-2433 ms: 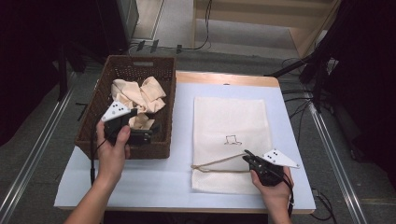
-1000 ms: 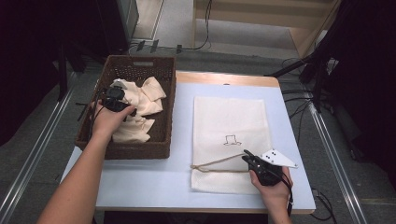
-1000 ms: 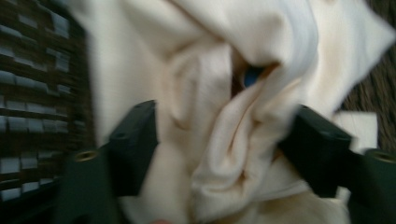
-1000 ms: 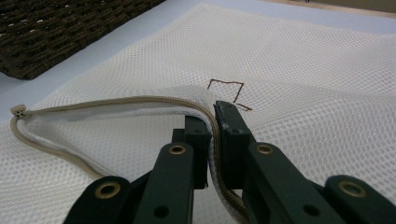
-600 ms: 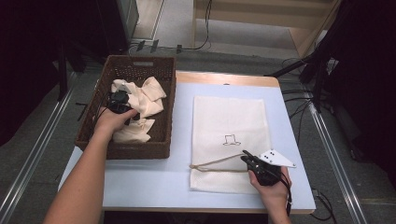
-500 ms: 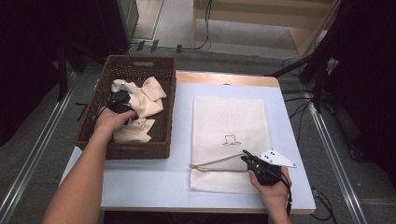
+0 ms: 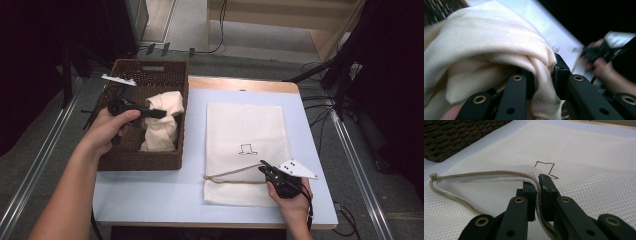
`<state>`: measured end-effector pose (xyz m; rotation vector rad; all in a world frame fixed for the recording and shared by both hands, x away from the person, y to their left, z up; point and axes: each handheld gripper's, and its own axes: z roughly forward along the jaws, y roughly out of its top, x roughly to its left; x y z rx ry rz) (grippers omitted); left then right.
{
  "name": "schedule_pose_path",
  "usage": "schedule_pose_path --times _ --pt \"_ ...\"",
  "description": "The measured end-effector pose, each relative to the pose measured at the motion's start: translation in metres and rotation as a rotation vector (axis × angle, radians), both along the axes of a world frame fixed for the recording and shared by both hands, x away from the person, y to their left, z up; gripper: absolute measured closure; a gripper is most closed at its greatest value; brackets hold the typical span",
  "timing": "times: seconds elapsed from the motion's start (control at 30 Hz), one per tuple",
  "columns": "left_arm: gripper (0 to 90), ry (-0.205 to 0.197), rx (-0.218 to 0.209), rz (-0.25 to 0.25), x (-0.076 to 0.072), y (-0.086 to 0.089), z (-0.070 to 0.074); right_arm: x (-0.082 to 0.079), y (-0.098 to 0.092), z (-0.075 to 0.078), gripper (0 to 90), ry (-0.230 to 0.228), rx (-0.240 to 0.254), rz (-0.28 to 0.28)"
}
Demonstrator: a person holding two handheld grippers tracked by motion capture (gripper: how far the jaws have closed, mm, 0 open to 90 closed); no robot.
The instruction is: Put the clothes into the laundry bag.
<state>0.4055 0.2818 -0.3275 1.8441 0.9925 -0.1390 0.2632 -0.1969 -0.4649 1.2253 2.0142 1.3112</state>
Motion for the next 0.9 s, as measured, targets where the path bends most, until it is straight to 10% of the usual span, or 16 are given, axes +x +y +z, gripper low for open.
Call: schedule_pose_path --times 0.13,0.33,0.57,0.77,0.9 --pt "74.7 -0.019 0.324 0.415 0.011 0.01 -0.018 0.0 0.002 -0.001 85.3 0.005 0.0 0.001" --pt "41.8 0.023 0.569 0.635 0.035 0.006 -0.048 -0.001 0.002 0.0 85.3 -0.003 -0.008 0.002" --pt "25.2 -0.095 0.586 0.696 0.042 -0.012 -0.045 0.001 0.001 -0.003 85.2 0.003 -0.008 0.004" --pt "18.5 0.123 0.596 0.664 0.064 -0.012 -0.072 0.0 0.001 -0.002 84.9 0.005 -0.006 0.003" --pt "14.0 0.197 0.525 0.659 0.075 -0.007 -0.073 0.0 0.003 -0.002 84.8 0.005 -0.011 0.002"
